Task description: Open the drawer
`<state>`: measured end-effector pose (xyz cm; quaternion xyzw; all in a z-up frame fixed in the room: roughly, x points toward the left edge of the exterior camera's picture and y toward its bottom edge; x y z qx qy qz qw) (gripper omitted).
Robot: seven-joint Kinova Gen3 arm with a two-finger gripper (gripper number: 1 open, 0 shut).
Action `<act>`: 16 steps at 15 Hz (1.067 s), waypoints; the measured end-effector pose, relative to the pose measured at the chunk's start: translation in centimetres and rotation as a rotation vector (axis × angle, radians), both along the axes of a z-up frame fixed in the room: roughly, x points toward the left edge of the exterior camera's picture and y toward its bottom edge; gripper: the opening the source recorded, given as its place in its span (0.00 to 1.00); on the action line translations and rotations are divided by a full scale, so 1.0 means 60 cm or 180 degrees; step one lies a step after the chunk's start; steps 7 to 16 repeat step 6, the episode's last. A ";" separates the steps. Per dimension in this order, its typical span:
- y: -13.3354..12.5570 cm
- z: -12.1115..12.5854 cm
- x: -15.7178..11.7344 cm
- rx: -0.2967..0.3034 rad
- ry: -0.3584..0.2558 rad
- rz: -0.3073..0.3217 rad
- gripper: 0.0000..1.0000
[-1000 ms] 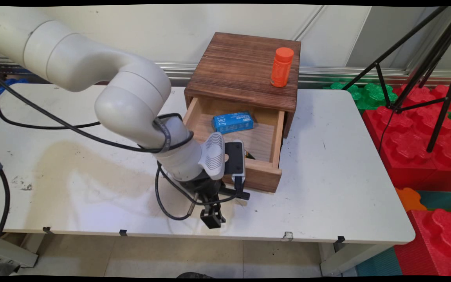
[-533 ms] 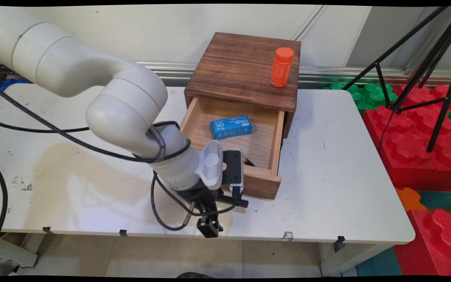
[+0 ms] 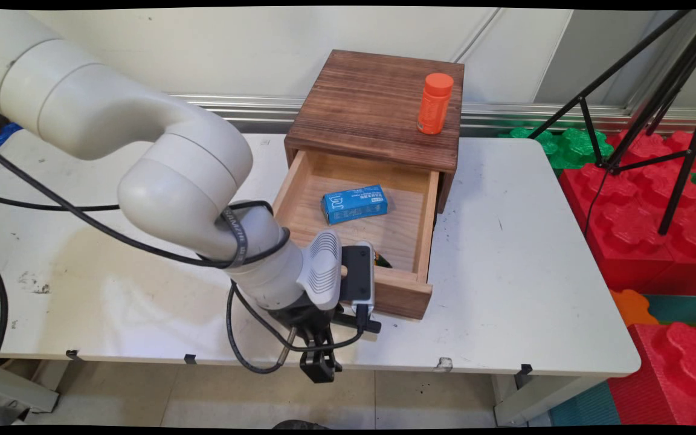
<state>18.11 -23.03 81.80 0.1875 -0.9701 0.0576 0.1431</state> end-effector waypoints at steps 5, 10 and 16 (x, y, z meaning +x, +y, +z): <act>0.015 0.003 -0.005 0.0009 0.0005 0.0009 1.00; 0.017 0.004 -0.006 0.0007 0.0007 0.0014 1.00; 0.017 0.004 -0.006 0.0007 0.0007 0.0014 1.00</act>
